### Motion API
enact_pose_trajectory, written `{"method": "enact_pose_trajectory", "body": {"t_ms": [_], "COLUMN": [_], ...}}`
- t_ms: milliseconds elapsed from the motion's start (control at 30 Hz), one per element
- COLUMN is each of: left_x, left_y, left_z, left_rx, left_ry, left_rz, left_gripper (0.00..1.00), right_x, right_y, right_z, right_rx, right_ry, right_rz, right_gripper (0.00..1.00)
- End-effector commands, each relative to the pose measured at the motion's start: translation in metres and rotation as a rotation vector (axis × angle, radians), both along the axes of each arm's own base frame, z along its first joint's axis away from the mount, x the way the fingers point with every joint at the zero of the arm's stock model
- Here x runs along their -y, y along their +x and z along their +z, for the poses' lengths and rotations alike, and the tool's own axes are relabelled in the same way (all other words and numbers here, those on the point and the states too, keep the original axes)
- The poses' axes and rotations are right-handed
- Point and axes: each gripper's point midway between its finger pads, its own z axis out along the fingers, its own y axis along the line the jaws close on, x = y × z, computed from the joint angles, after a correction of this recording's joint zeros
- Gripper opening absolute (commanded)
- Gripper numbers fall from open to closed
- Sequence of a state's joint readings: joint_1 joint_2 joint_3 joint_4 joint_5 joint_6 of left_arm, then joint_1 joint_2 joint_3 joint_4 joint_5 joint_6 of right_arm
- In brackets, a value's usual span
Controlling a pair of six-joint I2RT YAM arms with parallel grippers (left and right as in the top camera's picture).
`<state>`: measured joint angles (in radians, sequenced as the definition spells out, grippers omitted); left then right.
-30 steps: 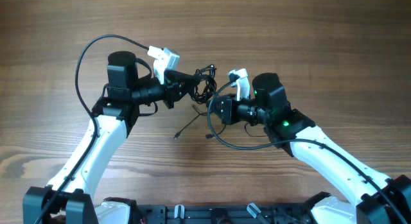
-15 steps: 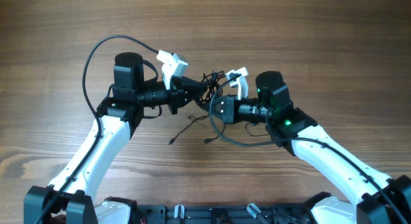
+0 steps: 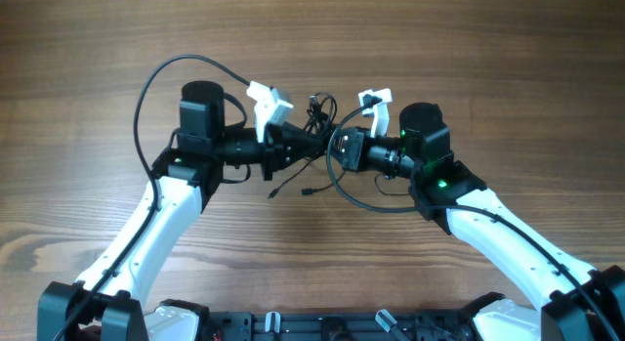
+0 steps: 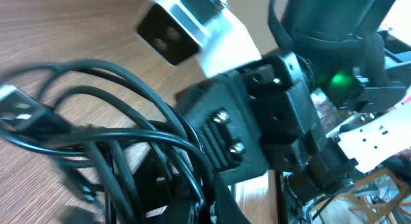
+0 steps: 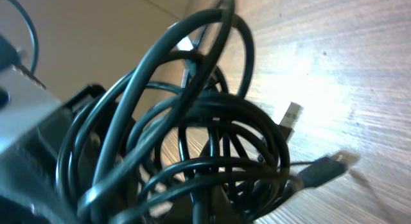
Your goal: Untangle cables
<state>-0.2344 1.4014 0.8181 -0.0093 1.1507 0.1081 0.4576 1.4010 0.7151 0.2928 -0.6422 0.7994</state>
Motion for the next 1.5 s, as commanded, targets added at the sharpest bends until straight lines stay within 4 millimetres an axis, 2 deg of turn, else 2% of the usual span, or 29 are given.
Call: {"method": "enact_pose_trajectory", "body": {"t_ms": [0, 100, 200, 267, 333, 400, 433, 500, 600, 733, 800, 867, 967, 1033, 1100, 1133, 1267, 1400, 1467], "left_x": [0.015, 0.017, 0.017, 0.016, 0.014, 0.007, 0.002, -0.009, -0.032, -0.058, -0.067, -0.069, -0.068, -0.068, -0.068, -0.067, -0.059, -0.042, -0.035], "left_y": [-0.021, -0.02, -0.019, -0.019, -0.017, -0.01, -0.007, 0.002, 0.018, 0.032, 0.025, 0.017, 0.002, -0.007, -0.009, -0.01, -0.017, -0.028, -0.033], "left_z": [0.016, 0.02, 0.022, 0.021, 0.021, 0.021, 0.021, 0.021, 0.021, 0.022, 0.03, 0.036, 0.046, 0.051, 0.048, 0.047, 0.044, 0.044, 0.045], "left_rx": [0.044, 0.072, 0.088, 0.077, 0.055, 0.046, 0.047, 0.047, -0.005, -0.078, -0.085, -0.089, -0.094, -0.093, -0.136, -0.156, -0.202, -0.209, -0.203], "left_ry": [-0.043, -0.051, -0.055, -0.055, -0.055, -0.055, -0.054, -0.054, -0.06, -0.083, -0.13, -0.163, -0.214, -0.24, -0.244, -0.245, -0.245, -0.239, -0.236], "left_rz": [-0.106, -0.111, -0.112, -0.109, -0.097, -0.068, -0.052, -0.012, 0.075, 0.163, 0.118, 0.071, -0.023, -0.077, -0.073, -0.072, -0.095, -0.16, -0.189], "left_gripper": [0.04, 0.04, 0.04, 0.04, 0.04, 0.04, 0.04, 0.04, 0.04, 0.04, 0.04, 0.04, 0.04, 0.04, 0.04, 0.04, 0.04, 0.04, 0.04], "right_x": [-0.009, -0.019, -0.019, -0.019, -0.017, -0.013, -0.012, -0.011, -0.007, 0.006, 0.017, 0.024, 0.019, 0.01, 0.002, 0.001, 0.0, -0.008, -0.012], "right_y": [0.009, 0.006, 0.007, 0.008, 0.009, 0.008, 0.006, 0.001, -0.005, 0.002, 0.008, 0.012, 0.008, -0.005, -0.025, -0.029, -0.026, -0.034, -0.037], "right_z": [0.002, -0.008, -0.018, -0.018, -0.019, -0.017, -0.015, -0.01, -0.006, -0.023, -0.036, -0.04, -0.03, -0.017, 0.005, 0.009, 0.014, 0.015, 0.015], "right_rx": [-0.038, -0.084, -0.11, -0.106, -0.108, -0.115, -0.113, -0.101, -0.103, -0.173, -0.186, -0.143, 0.017, 0.153, 0.339, 0.39, 0.444, 0.42, 0.422], "right_ry": [0.061, 0.062, 0.052, 0.052, 0.051, 0.063, 0.07, 0.085, 0.104, 0.063, 0.012, -0.027, -0.045, -0.019, 0.039, 0.048, 0.05, 0.063, 0.065], "right_rz": [-0.037, -0.033, -0.034, -0.035, -0.035, -0.015, 0.005, 0.062, 0.119, 0.051, -0.006, -0.013, 0.093, 0.227, 0.396, 0.427, 0.429, 0.451, 0.463], "right_gripper": [0.04, 0.05, 0.21, 0.45, 0.48, 0.66, 0.72, 1.0, 1.0, 1.0, 1.0, 1.0, 1.0, 1.0, 1.0, 1.0, 1.0, 0.99, 0.95]}}
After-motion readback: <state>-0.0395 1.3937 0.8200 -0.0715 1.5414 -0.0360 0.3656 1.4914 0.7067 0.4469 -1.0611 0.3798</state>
